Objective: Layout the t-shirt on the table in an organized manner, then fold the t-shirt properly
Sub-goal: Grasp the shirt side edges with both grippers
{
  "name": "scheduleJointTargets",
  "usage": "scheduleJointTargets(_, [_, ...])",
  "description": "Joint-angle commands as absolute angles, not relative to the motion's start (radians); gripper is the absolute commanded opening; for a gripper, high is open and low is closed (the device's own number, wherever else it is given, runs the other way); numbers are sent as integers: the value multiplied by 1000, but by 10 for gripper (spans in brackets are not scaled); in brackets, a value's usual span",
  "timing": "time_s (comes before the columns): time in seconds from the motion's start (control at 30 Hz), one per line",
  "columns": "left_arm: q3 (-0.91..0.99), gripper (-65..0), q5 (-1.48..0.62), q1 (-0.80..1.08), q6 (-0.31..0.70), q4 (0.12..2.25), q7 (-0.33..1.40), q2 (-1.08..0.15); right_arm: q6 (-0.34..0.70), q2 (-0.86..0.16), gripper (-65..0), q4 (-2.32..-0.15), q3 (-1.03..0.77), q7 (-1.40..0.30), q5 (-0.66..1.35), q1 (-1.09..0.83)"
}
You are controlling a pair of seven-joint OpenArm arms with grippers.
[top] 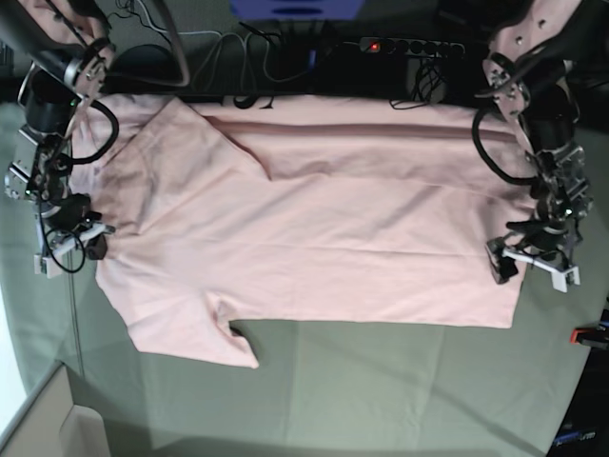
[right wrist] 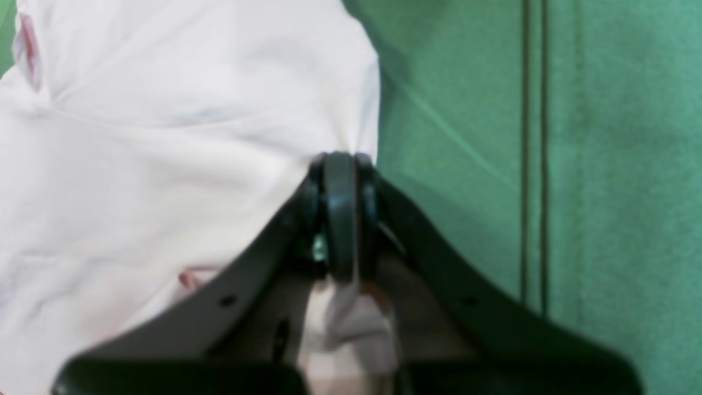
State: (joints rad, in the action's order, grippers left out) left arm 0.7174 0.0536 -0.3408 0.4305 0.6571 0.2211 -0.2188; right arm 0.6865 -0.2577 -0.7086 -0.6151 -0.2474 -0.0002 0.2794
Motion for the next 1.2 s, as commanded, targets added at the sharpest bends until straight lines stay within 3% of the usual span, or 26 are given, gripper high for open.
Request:
scheduleJointTargets(0.0, [717, 0, 45, -355, 435, 651, 202, -232, 698, -274, -650, -722, -616, -239, 5, 297])
scheduleJointTargets(1.17, [601, 0, 38, -349, 440, 587, 151, -272, 698, -274, -650, -722, -616, -236, 4, 300])
